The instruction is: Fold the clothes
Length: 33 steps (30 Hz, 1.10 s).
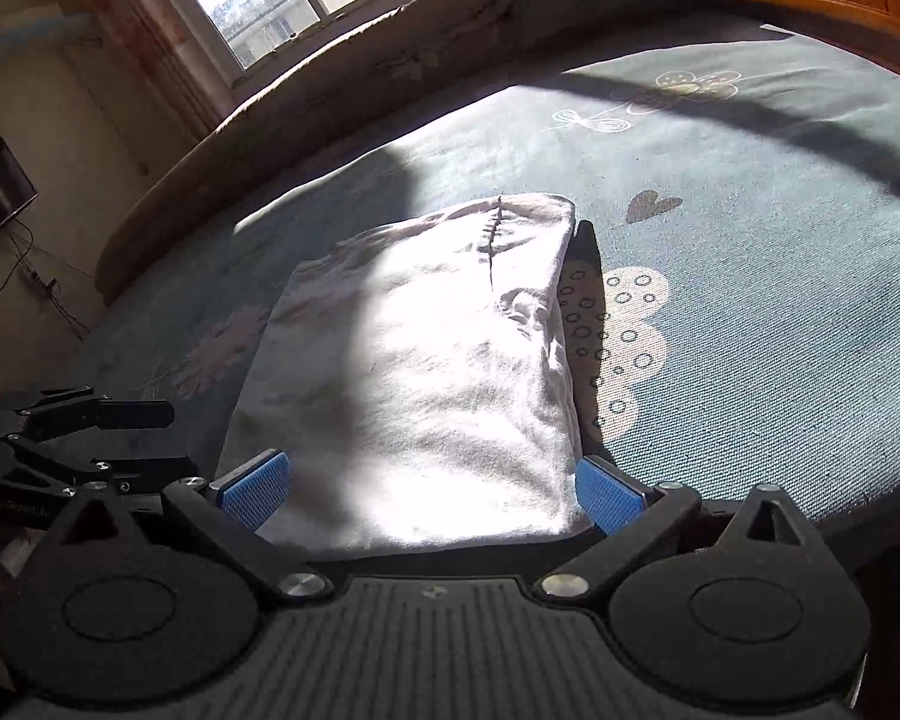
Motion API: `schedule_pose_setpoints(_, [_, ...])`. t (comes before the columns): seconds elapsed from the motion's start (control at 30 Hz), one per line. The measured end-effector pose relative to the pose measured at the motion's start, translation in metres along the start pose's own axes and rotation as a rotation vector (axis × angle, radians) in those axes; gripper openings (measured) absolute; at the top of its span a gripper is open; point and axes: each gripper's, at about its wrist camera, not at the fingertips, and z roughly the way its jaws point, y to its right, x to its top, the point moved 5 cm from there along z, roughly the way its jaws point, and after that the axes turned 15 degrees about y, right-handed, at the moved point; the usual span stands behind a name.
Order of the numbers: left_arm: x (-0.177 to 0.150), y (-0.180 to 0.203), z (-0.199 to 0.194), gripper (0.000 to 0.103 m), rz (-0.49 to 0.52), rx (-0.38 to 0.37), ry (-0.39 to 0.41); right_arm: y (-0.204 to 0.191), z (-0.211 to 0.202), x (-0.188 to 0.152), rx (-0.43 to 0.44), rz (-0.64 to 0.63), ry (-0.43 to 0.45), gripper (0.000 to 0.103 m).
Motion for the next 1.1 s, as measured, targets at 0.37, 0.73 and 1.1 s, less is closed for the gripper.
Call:
schedule_pose_setpoints(0.37, [-0.003,0.115,0.078,0.080,0.575,-0.169,-0.035,0.053,-0.062,0.024,-0.122,0.124,0.139,0.103])
schedule_pose_setpoints(0.73, [0.024,0.121,0.100,0.082,0.546,-0.173,0.005,0.070,-0.085,0.012,-0.103,0.173,0.151,0.103])
schedule_pose_setpoints(1.1, [0.038,0.111,0.100,0.081,0.393,-0.237,-0.011,0.037,-0.047,-0.003,0.065,0.149,0.067,0.103])
